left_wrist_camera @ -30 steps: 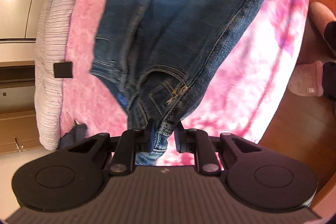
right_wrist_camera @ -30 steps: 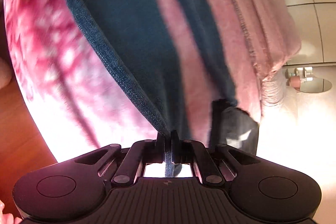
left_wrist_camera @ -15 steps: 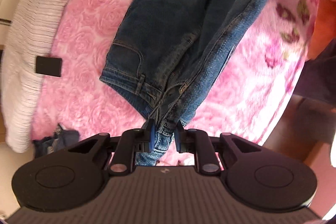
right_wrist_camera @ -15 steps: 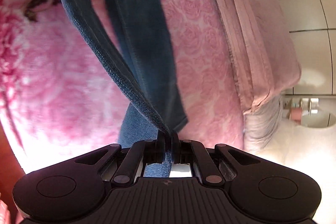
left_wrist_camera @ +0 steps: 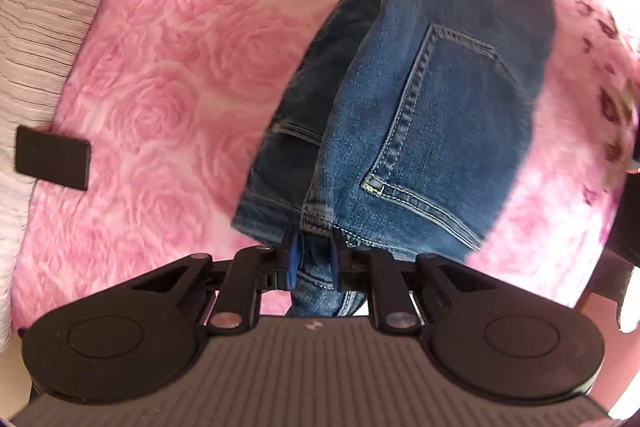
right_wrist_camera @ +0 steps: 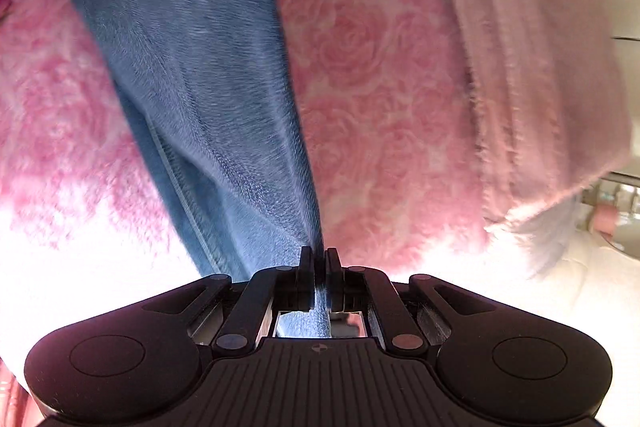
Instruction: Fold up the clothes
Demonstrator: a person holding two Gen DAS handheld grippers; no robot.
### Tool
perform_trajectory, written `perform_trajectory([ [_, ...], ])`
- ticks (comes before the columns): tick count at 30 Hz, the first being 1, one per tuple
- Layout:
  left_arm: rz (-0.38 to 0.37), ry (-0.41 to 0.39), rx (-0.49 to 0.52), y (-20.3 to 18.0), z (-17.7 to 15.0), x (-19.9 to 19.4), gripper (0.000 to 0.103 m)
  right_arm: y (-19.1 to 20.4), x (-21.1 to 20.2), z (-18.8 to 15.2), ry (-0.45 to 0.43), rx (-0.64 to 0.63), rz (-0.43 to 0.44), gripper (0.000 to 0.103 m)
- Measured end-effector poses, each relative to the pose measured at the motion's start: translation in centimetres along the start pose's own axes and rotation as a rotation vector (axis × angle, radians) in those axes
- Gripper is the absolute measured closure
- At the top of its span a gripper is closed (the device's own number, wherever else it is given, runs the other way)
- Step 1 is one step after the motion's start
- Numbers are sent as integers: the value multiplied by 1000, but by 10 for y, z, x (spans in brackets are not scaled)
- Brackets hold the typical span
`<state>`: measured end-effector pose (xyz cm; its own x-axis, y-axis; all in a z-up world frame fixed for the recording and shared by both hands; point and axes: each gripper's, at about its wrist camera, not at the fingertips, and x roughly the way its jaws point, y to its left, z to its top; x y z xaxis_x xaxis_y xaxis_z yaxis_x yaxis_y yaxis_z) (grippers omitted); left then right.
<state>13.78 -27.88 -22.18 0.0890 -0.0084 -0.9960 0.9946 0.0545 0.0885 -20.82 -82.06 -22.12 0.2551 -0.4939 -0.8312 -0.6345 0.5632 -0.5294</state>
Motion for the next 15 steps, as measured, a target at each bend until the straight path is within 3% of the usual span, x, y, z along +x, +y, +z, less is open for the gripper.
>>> perform_trajectory([
  [6,-22,18,-29,24,17,28,91,-27,41,31,5,-24,57,101],
  [12,-25,30,-69,43,26,30,91,-51,67,33,10,-31,112,101],
  [15,37,55,-80,54,28,42,103,-57,83,35,17,-34,132,101],
])
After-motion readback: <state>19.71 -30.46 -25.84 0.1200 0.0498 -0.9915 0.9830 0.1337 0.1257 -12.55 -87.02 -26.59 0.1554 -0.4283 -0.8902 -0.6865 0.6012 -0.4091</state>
